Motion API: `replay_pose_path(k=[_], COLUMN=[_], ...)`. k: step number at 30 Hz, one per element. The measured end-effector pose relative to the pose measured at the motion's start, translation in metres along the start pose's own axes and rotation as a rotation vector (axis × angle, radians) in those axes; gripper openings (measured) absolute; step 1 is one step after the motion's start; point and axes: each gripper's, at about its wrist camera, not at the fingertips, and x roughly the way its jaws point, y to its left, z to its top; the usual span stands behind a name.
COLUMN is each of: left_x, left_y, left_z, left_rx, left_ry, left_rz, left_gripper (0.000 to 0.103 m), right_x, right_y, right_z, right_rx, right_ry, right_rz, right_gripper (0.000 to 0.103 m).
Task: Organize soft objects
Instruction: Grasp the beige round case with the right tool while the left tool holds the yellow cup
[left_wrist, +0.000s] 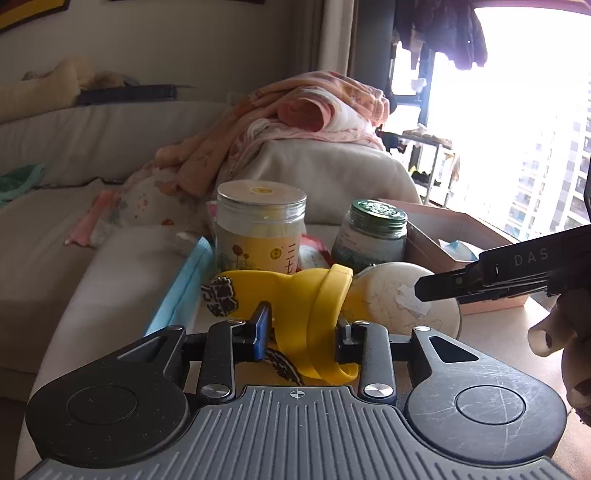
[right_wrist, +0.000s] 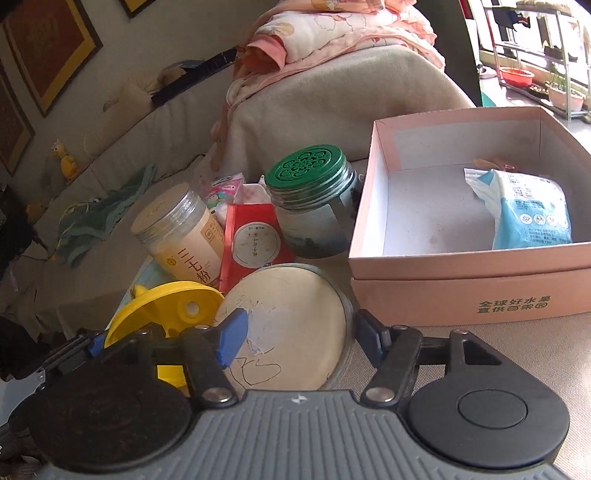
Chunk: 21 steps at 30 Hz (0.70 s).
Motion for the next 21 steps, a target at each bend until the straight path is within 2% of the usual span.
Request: replay_pose_path(k=[4, 8, 9, 11, 12, 15, 21], left_x=[0.0, -0.001, -0.001, 0.0, 0.0, 0.002, 0.003], left_y=[0.002, 0.005, 0.005, 0.007, 0.007, 0.006, 0.001], left_z=[0.0, 0.0, 0.0, 0.001, 0.0, 0.001, 0.001], left_rx=[-0.014, -0.033, -0.039, -0.054, -0.059, -0.064, -0.047], left_ry=[-0.001, 0.001, 0.001, -0.003, -0.004, -0.008, -0.006], left_rz=[-0.013, -0.02, -0.02, -0.025, -0.028, -0.024, -0.008], left_gripper=[0.038, 0.039, 0.041, 0.043, 0.044, 0.044, 0.044], right_x=[-0.025, -0.042, -0.042, -0.036, -0.031, -0.019, -0.002], right_y=[0.018, 0.037, 0.044, 0.05, 0.049, 0.036, 0.011], right_z=[0.006, 0.004, 0.002, 0.001, 0.002, 0.008, 0.0], right_rx=[-0.082, -0.173, -0.206, -0.241, -0.236, -0.159, -0.102], right_ry=[-0.043, -0.047, -0.049, -0.066, -0.064, -0.038, -0.006], right_rz=[0.067, 0.196, 0.192, 0.129, 0.108, 0.083, 0.023], right_gripper=[0.05, 0.05, 0.051, 0.053, 0.056, 0.064, 0.065])
